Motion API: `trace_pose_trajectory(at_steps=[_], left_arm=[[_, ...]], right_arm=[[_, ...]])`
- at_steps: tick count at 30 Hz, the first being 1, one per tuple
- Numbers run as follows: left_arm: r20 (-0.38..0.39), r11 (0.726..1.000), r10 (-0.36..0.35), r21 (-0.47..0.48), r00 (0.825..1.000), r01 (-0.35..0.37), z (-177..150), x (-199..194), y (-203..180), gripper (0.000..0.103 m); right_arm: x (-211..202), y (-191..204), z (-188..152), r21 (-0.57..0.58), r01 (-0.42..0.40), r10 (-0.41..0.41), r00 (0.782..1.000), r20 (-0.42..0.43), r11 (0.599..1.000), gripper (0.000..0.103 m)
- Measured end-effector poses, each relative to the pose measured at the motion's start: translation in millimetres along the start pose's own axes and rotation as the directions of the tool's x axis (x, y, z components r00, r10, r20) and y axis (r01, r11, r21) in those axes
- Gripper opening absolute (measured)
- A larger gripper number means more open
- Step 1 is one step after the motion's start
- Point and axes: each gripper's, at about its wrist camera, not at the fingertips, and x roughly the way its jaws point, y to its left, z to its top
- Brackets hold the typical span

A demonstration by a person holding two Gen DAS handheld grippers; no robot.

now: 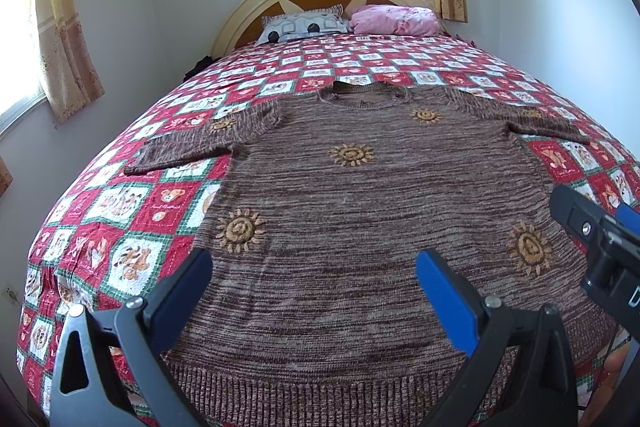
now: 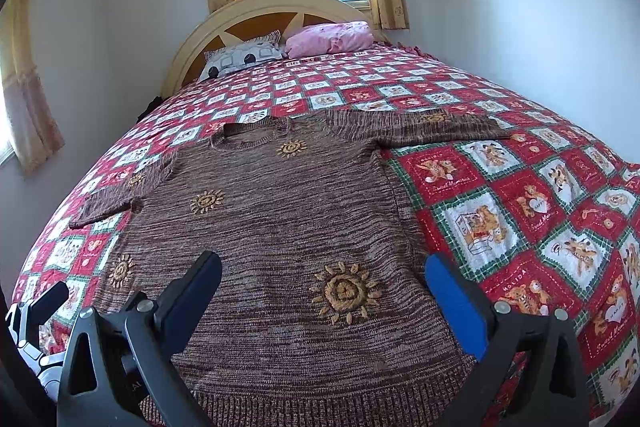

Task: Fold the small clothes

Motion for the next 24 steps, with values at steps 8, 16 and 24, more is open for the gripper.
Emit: trace_pose_trajectory(at_steps=[8, 16, 24], left_arm=[[-0.001, 1.000, 0.000, 0.000, 1.000, 0.000, -0.4, -1.3, -3.8, 0.103], [-0.002, 1.000, 0.002, 0.000, 1.000, -0.002, -1.6, -1.1, -4.9, 0.103], [-0.005, 1.000, 0.001, 0.001, 1.000, -0.001, -2.4, -0.9, -5.1, 0.103]], right_arm=[[0.3, -1.5, -0.8, -0.002, -0.003, 0.003, 1.000, -0.007, 1.000, 0.102], [1.5, -0.9, -1.9, -0.003, -0.004, 0.004, 1.000, -0.012, 1.000, 0.102], [2.0, -1.0, -2.5, -0.001, -0.004, 0.004, 1.000, -0.015, 1.000, 0.102]])
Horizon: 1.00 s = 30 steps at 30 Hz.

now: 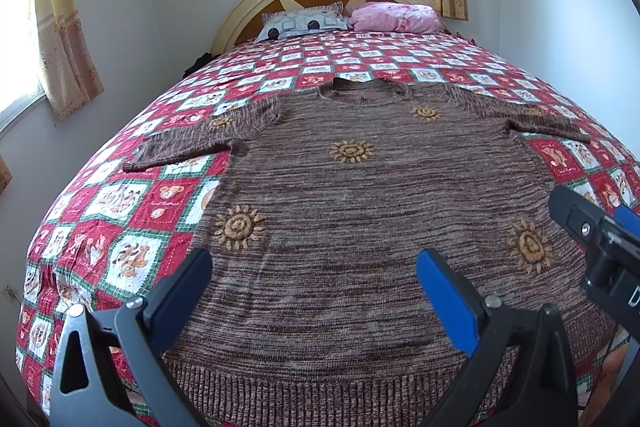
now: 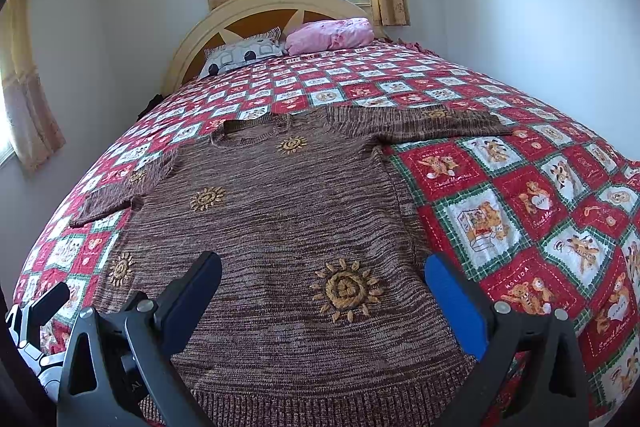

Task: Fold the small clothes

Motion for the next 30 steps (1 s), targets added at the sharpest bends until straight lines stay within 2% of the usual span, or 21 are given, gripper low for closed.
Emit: trace_pose_trajectory(at_steps=[20, 26, 30], left_arm=[[-0.009, 1.000, 0.006, -0.016, 1.000, -0.006, 3, 6, 5, 0.103], [-0.026, 1.000, 0.010, -0.022, 1.000, -0.010, 13, 24, 11, 0.103], [-0.065, 0.999, 0.010, -0.042, 0.998, -0.013, 23, 44, 17, 0.103]], right_arm=[[3, -4, 2, 0.011, -0.006, 0.006, 1.000, -0.005, 1.000, 0.102], [3, -12, 20, 0.027, -0.003, 0.003, 1.000, 0.015, 1.000, 0.102], [16, -10, 41, 0.018, -0.035, 0.035, 0.999, -0.010, 0.999, 0.102]])
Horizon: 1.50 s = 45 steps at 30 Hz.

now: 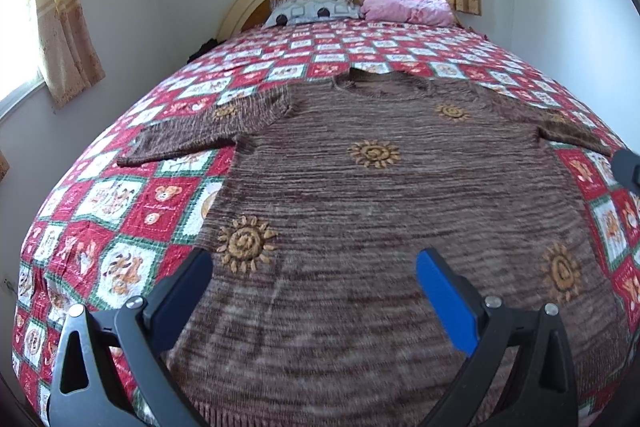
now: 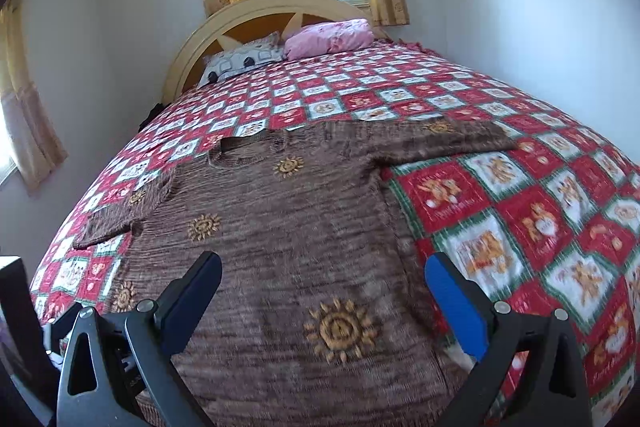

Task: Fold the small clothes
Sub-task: 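Grasp the sweater's sleeve cuff with the right gripper and lift it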

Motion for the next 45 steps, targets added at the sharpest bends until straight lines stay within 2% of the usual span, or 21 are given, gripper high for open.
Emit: trace_pose_trajectory(at_steps=[4, 7, 11, 13, 14, 15, 17, 22, 24, 28, 33, 35, 40, 43, 45], left_arm=[[-0.005, 1.000, 0.017, -0.011, 1.000, -0.018, 17, 17, 7, 0.103], [-0.005, 0.999, 0.041, -0.013, 0.999, -0.041, 33, 31, 13, 0.103], [-0.013, 1.000, 0.026, -0.008, 1.000, -0.026, 55, 51, 16, 0.103], [-0.007, 1.000, 0.029, 0.002, 1.000, -0.029, 65, 61, 14, 0.103], [-0.004, 0.999, 0.032, 0.006, 0.999, -0.032, 69, 65, 13, 0.103], [-0.001, 0.999, 0.034, 0.012, 0.999, -0.034, 74, 69, 11, 0.103], [0.005, 0.999, 0.031, 0.021, 1.000, -0.031, 82, 78, 5, 0.103], [0.013, 1.000, 0.013, 0.004, 1.000, -0.014, 95, 98, 3, 0.103], [-0.012, 0.999, 0.004, -0.037, 1.000, -0.004, 97, 108, 9, 0.103], [-0.057, 0.994, -0.001, -0.107, 0.998, -0.005, 95, 126, 18, 0.103], [-0.097, 0.992, 0.014, -0.126, 0.995, -0.026, 85, 139, 25, 0.103], [-0.114, 0.991, 0.010, -0.130, 0.993, -0.025, 82, 144, 26, 0.103], [-0.161, 0.986, -0.026, -0.168, 0.987, -0.001, 80, 155, 31, 0.103], [-0.175, 0.985, -0.028, -0.171, 0.984, -0.003, 78, 158, 29, 0.103], [-0.177, 0.988, -0.018, -0.157, 0.984, -0.010, 77, 157, 26, 0.103]], right_arm=[[19, 14, 24, -0.056, -0.029, 0.027, 0.999, -0.024, 0.998, 0.102], [38, 17, 41, -0.053, -0.090, 0.088, 0.995, -0.047, 0.994, 0.102], [72, -9, 46, 0.039, -0.089, 0.091, 0.993, -0.073, 0.995, 0.102], [85, -23, 46, 0.054, -0.074, 0.079, 0.993, -0.092, 0.996, 0.094], [92, -36, 46, 0.063, -0.059, 0.065, 0.993, -0.097, 0.996, 0.074], [97, -44, 47, 0.068, -0.051, 0.058, 0.993, -0.106, 0.996, 0.060], [106, -69, 56, 0.097, -0.027, 0.040, 0.991, -0.131, 0.995, 0.058], [109, -151, 93, 0.216, 0.078, -0.058, 0.993, -0.098, 0.973, 0.058], [113, -203, 109, 0.332, 0.137, -0.114, 0.990, -0.088, 0.933, 0.058], [141, -260, 126, 0.408, 0.222, -0.182, 0.974, -0.135, 0.886, 0.058], [189, -274, 129, 0.370, 0.277, -0.203, 0.953, -0.225, 0.887, 0.058], [199, -277, 130, 0.349, 0.319, -0.255, 0.943, -0.215, 0.881, 0.058], [216, -278, 135, 0.289, 0.349, -0.293, 0.930, -0.221, 0.891, 0.058], [229, -272, 136, 0.201, 0.367, -0.315, 0.916, -0.248, 0.908, 0.057], [234, -265, 135, 0.127, 0.383, -0.342, 0.903, -0.260, 0.915, 0.052]])
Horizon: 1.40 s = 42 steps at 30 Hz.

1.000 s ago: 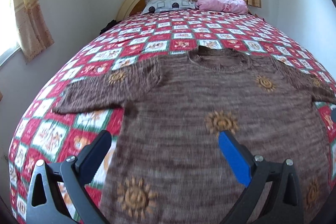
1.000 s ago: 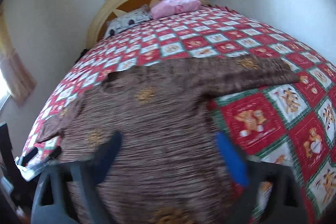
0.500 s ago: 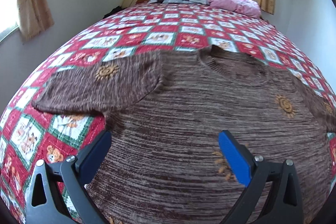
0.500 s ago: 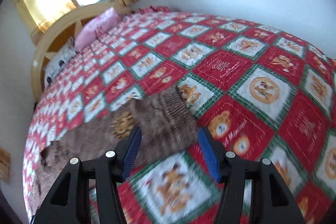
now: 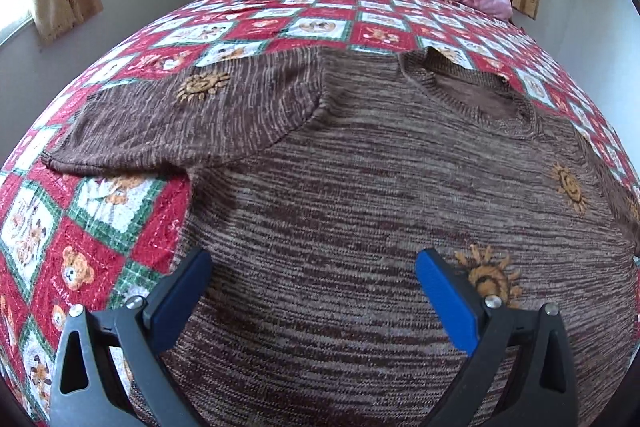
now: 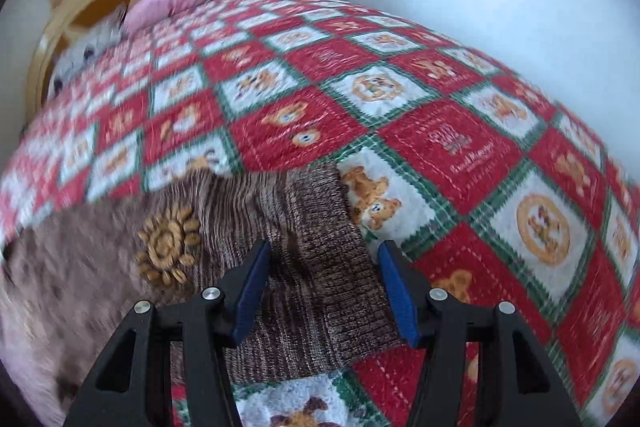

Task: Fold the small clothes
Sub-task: 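Grasp the sweater's sleeve cuff with the right gripper and lift it, then fold the held sleeve across the sweater body with the right gripper, then release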

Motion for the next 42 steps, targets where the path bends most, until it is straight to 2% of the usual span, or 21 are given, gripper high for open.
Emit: trace_pose_trajectory(at_steps=[1, 3, 5, 6, 9, 14, 19, 22, 27, 29, 31, 33, 36, 39, 40, 41, 42], left_arm=[[-0.001, 1.000, 0.005, 0.005, 1.000, -0.005, 0, 0, -1, 0.103], [0.000, 1.000, 0.008, 0.010, 1.000, -0.008, 0, 1, -2, 0.103], [0.000, 1.000, 0.001, 0.006, 1.000, -0.001, 0, 2, -1, 0.103], [-0.001, 1.000, -0.005, 0.002, 1.000, 0.005, 1, 2, 0, 0.103], [0.001, 1.000, -0.015, -0.004, 1.000, 0.015, 1, 3, 3, 0.103], [0.002, 1.000, -0.013, -0.002, 1.000, 0.013, 1, 3, 3, 0.103], [0.004, 1.000, -0.019, -0.005, 1.000, 0.019, 0, 2, 3, 0.103], [0.005, 1.000, -0.021, -0.006, 1.000, 0.021, 0, 2, 3, 0.103], [0.010, 0.999, -0.034, -0.015, 0.999, 0.034, -1, -1, 5, 0.103], [0.013, 0.999, -0.040, -0.020, 0.999, 0.041, -2, -1, 5, 0.103], [0.016, 0.999, -0.048, -0.024, 0.999, 0.048, -2, -2, 6, 0.103], [0.018, 0.998, -0.053, -0.028, 0.998, 0.053, -2, -2, 7, 0.103], [0.020, 0.998, -0.057, -0.030, 0.998, 0.057, -2, -2, 7, 0.103], [0.020, 0.998, -0.058, -0.030, 0.998, 0.059, -2, -2, 7, 0.103], [0.020, 0.998, -0.058, -0.030, 0.998, 0.059, -2, -1, 7, 0.103], [0.020, 0.998, -0.058, -0.030, 0.998, 0.059, -2, -2, 8, 0.103], [0.020, 0.998, -0.059, -0.030, 0.998, 0.060, -2, -2, 8, 0.103]], right_arm=[[-1, 1, 0, -0.007, 0.002, -0.002, 1.000, 0.002, 1.000, 0.048], [-3, 1, 1, -0.006, -0.003, 0.003, 1.000, 0.004, 1.000, 0.021], [-4, 6, 3, -0.025, -0.026, 0.026, 1.000, -0.001, 0.999, 0.010], [-5, 9, 3, -0.039, -0.017, 0.017, 1.000, -0.003, 0.999, 0.009], [-13, 15, 5, -0.044, -0.022, 0.022, 1.000, -0.003, 0.999, 0.008], [-49, 25, 11, -0.015, -0.059, 0.060, 0.996, 0.074, 0.998, 0.008], [-94, 80, 15, -0.107, -0.152, 0.167, 0.975, 0.144, 0.983, 0.008], [-119, 131, 9, -0.179, -0.244, 0.272, 0.949, 0.160, 0.953, 0.008], [-133, 234, -24, -0.292, -0.416, 0.456, 0.887, 0.080, 0.861, 0.008], [-128, 276, -46, -0.341, -0.444, 0.487, 0.872, 0.050, 0.829, 0.008], [-117, 304, -62, -0.364, -0.455, 0.494, 0.869, 0.016, 0.813, 0.008], [-102, 334, -83, -0.402, -0.437, 0.474, 0.881, -0.008, 0.805, 0.008], [-81, 354, -100, -0.429, -0.424, 0.452, 0.891, -0.040, 0.797, 0.008], [-67, 355, -111, -0.406, -0.451, 0.463, 0.883, -0.075, 0.795, 0.011], [-66, 355, -114, -0.403, -0.465, 0.474, 0.877, -0.084, 0.789, 0.012], [-64, 353, -116, -0.391, -0.503, 0.503, 0.857, -0.111, 0.771, 0.014], [-64, 353, -116, -0.382, -0.535, 0.527, 0.839, -0.136, 0.753, 0.023]])
